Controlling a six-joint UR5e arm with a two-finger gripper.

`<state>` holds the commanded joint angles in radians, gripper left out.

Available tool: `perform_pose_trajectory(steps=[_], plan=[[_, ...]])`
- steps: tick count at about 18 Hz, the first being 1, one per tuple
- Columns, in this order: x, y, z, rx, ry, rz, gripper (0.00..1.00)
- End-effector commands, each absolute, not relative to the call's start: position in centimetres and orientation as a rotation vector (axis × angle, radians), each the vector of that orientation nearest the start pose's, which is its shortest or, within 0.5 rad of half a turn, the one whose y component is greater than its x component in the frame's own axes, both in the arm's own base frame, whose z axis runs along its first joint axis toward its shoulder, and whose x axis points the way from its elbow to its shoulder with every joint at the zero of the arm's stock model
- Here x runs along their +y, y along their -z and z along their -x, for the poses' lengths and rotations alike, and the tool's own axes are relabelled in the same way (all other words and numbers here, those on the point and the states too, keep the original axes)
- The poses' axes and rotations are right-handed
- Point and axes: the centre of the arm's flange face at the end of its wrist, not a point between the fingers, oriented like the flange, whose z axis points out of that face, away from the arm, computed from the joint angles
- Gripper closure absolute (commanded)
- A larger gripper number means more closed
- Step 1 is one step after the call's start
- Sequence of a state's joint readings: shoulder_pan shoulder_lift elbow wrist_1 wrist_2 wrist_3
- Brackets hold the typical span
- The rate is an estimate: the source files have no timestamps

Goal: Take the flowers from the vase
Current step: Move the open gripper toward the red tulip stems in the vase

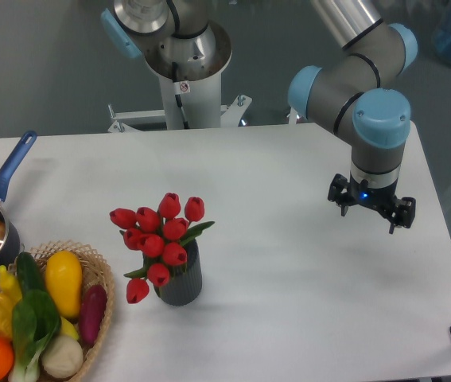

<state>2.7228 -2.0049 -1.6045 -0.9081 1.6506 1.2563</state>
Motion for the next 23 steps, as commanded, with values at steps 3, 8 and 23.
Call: perform_pose_trajectory(steps=[3, 8, 23], plan=[[37.6, -29.1, 53.8, 0.149, -0.323, 3.126, 0.0], [37.4, -26.9, 52.5, 0.155, -0.267, 3.139, 0.0], [47.2, -23.7, 38.2, 0.302, -0.125, 3.113, 0.0]])
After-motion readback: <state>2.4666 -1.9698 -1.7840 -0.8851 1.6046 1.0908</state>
